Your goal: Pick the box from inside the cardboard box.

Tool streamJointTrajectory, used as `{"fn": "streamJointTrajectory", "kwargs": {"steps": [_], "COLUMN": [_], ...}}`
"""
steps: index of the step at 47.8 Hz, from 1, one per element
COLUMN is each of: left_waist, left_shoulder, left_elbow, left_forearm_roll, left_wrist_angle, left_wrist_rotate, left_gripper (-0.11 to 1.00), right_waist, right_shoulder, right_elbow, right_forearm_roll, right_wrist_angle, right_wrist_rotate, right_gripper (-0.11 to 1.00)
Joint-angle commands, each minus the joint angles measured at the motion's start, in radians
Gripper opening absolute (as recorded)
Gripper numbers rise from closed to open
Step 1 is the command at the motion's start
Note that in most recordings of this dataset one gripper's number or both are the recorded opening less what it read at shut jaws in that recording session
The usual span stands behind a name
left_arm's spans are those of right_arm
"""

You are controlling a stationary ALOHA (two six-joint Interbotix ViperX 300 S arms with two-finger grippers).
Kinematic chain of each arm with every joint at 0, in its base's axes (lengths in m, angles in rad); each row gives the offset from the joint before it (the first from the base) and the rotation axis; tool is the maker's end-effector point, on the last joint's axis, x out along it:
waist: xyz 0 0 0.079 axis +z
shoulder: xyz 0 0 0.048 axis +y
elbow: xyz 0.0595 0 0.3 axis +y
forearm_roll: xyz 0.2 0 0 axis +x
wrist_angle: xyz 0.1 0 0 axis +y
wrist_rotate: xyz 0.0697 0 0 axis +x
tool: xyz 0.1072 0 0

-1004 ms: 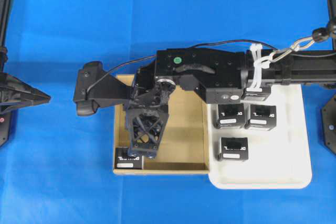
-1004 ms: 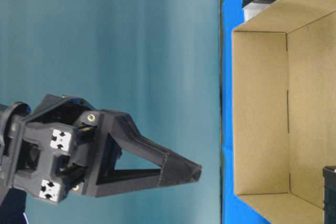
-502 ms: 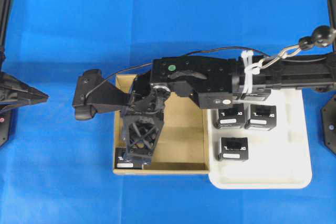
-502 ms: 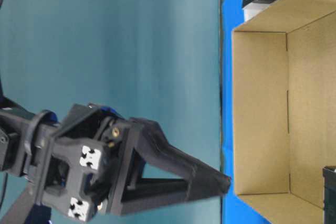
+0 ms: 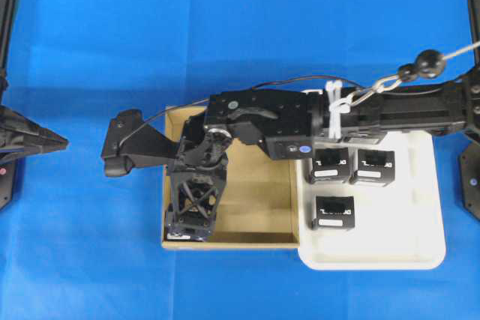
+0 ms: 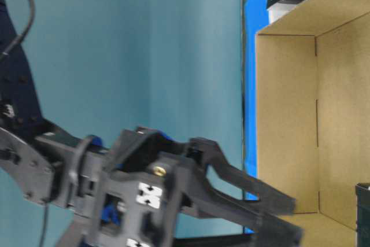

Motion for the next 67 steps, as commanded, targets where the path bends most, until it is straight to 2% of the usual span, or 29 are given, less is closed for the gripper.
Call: {"fn": "streamJointTrajectory", "kwargs": {"steps": [1, 15, 49, 67], "left_waist": [-0.002, -0.002, -0.002, -0.003], "left_shoulder": [0.008, 0.005, -0.002, -0.002], "left_elbow": [-0.029, -0.031, -0.032, -0.031], "left_forearm_roll": [0.003, 0.003, 0.002, 0.003], "left_wrist_angle": [0.000, 0.049, 0.049, 0.049], "left_wrist_rotate": [-0.002, -0.002, 0.002, -0.002], "left_gripper": [-0.07, -0.07, -0.07, -0.07], "right_waist": [-0.002, 0.000, 0.018, -0.011], "right_shoulder": [0.021, 0.067, 0.106, 0.098], "right_elbow": [-0.003, -0.003, 0.000, 0.023], "right_forearm_roll": [0.020, 0.021, 0.021, 0.008], "right_wrist_angle": [-0.020, -0.049, -0.077, -0.081], "right_wrist_rotate": [-0.003, -0.005, -0.005, 0.002], "right_gripper": [1.00, 1.00, 1.00, 1.00]}}
